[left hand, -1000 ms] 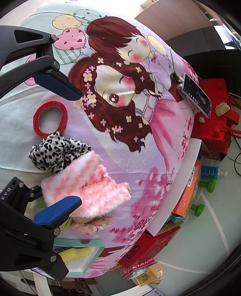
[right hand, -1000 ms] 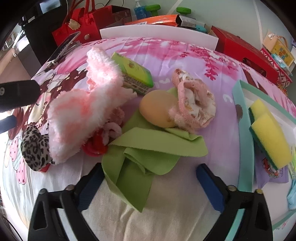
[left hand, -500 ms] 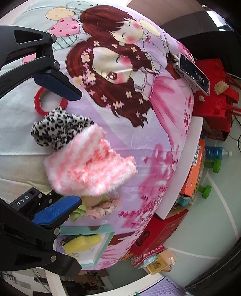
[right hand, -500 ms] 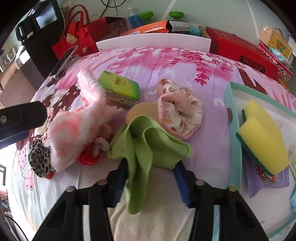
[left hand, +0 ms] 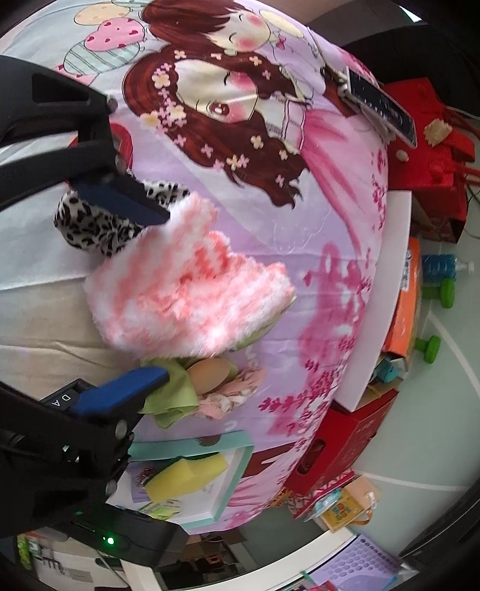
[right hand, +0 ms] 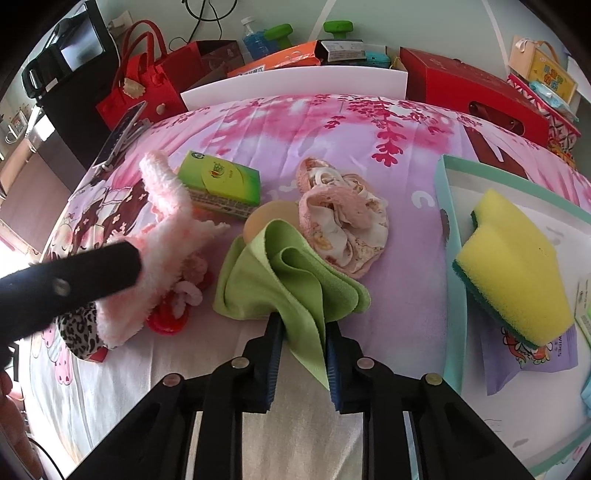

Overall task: Organize soft objects
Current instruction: 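Grasp the pink fluffy cloth with the left gripper while the right gripper lifts the green cloth, then carry the green cloth and pink fluffy cloth into the white tray and open both grippers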

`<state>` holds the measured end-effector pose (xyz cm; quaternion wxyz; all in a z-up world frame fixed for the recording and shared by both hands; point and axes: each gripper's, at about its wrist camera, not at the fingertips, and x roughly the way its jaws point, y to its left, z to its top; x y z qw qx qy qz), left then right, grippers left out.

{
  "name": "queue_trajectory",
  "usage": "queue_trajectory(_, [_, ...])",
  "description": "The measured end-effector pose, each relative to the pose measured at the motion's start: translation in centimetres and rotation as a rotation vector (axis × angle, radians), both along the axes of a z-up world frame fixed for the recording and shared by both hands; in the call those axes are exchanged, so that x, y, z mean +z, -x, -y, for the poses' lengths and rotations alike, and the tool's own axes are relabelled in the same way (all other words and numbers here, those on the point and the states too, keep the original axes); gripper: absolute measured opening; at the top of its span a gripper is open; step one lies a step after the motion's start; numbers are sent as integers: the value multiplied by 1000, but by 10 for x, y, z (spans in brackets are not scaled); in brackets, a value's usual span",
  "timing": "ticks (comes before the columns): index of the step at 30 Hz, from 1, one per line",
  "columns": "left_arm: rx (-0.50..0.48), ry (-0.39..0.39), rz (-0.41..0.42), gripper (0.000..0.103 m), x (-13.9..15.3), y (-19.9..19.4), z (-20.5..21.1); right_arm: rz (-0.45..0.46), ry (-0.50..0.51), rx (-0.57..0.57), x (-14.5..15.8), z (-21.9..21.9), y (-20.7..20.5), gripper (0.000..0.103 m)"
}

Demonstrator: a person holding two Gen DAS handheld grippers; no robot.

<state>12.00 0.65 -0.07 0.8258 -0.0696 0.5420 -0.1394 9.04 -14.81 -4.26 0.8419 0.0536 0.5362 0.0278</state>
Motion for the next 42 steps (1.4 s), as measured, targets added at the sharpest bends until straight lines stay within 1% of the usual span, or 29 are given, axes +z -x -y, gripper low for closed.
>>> queue_trajectory(1, [-6, -1, -2, 63, -2, 0, 2, 0, 1, 1, 0, 0, 0, 23])
queue_trajectory(2, [-12, -3, -4, 58, -3, -1, 4, 1, 2, 0, 0, 0, 0, 23])
queue_trajectory(3, [-17, -2, -9, 48, -5, -2, 5, 0, 2, 0, 0, 0, 0, 23])
queue_trajectory(4, [-22, 2, -16, 41, -7, -3, 6, 0, 3, 1, 0, 0, 0, 23])
queue_trajectory(5, [-25, 1, -16, 39, -9, -4, 7, 0, 3, 0, 0, 0, 0, 23])
queue_trajectory(7, [-32, -15, -12, 31, -11, -5, 9, -2, 1, 0, 0, 0, 0, 23])
queue_trajectory(8, [-31, -13, -11, 23, -11, -6, 9, -2, 0, -1, 0, 0, 1, 23])
queue_trajectory(10, [-28, 2, -10, 19, -11, -6, 8, -3, 0, -1, 0, 0, 1, 23])
queue_trajectory(13, [-25, 2, -6, 15, -12, -7, 7, -5, 5, 2, 0, -1, 0, 23])
queue_trajectory(17, [-10, 23, -3, 13, -9, -8, 3, -5, 1, 0, 0, -1, 0, 23])
queue_trajectory(24, [23, 78, 43, 12, 5, -7, -7, 3, -24, 3, 8, 1, 2, 16])
queue_trajectory(25, [26, 83, 51, 12, 8, -7, -8, 8, -28, 2, 10, 2, 3, 14])
queue_trajectory(30, [35, 116, 85, 11, 19, -4, -13, 44, -37, 0, 21, 5, 6, 8])
queue_trajectory(38, [47, 175, 164, 11, 46, 5, -22, 118, -63, -10, 45, 12, 14, 8])
queue_trajectory(42, [55, 204, 208, 11, 61, 11, -26, 169, -73, -17, 63, 16, 19, 8])
